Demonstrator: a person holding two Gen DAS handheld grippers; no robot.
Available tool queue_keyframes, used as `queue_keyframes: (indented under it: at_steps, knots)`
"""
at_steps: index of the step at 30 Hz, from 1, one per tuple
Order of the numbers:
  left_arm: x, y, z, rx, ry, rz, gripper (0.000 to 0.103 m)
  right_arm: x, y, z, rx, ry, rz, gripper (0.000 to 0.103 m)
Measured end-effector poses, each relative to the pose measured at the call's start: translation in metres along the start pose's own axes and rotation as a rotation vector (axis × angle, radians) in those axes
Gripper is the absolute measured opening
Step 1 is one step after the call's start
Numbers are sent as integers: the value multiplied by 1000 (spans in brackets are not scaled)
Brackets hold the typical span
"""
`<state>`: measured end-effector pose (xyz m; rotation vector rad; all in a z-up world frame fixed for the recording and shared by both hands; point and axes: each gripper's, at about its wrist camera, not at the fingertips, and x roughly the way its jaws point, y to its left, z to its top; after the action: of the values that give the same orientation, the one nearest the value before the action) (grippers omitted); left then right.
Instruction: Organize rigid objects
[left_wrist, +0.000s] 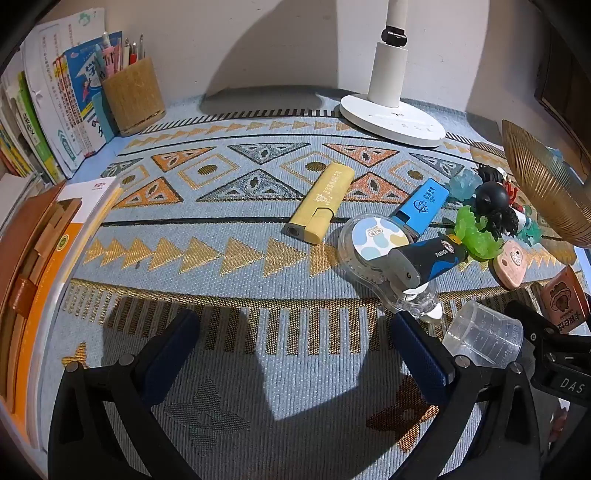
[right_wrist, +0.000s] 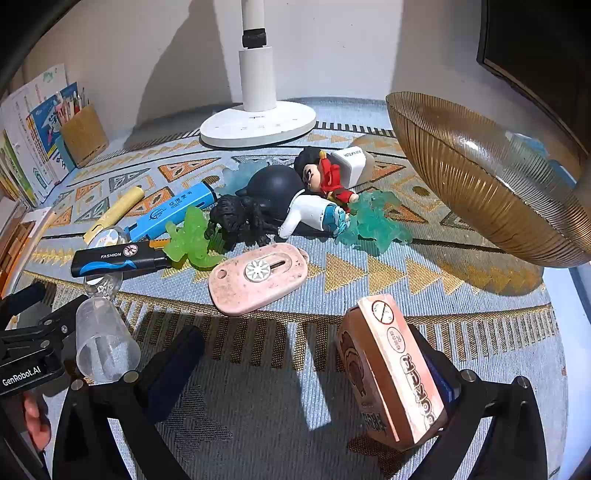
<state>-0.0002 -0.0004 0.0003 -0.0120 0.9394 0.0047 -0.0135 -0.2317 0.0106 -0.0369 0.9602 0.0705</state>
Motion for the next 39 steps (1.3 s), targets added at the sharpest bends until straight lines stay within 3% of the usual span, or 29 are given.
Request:
queue_keyframes:
  at_steps: [5,8,15,17,19,22,24,27,31,36,39]
  knots:
    - [-5,0,-5,26,23,-16,103,0,0,0,-5,12,-6,103]
    - [-12,0,-9,70,98,-55,103,-7,3,-5,-40,110,14,103]
    - [-36,-11,-46,39,65,-32,103,-24,10,-36,-54,111,24,103]
    - [-46,-14,-52,16,41,-67,102,-32,10,-42,-38,127,17,103]
    - [-69,-18,-59,13,-17,-94,102,-47,4,-51,16,99,39,103]
    - [-112,-28,-64,29,-121,-61,102,-85,-2,-62,66,9,45,103]
    - [-136,-33,-65,4,-144,-38,102,-114,-2,-64,84,-45,-3,103]
    - [-163,-33,-77,-44,-184,-82,102,-154,3,-60,96,-139,-50,103]
    - [-185,-32,-99,-88,-204,-81,102,-195,11,-62,109,-244,-80,103]
    - [-201,-52,-118,-25,-253,-45,102,-214,16,-78,134,-266,-39,103]
    - [-207,-60,-121,1,-276,-27,102,-215,31,-88,91,-273,-85,103]
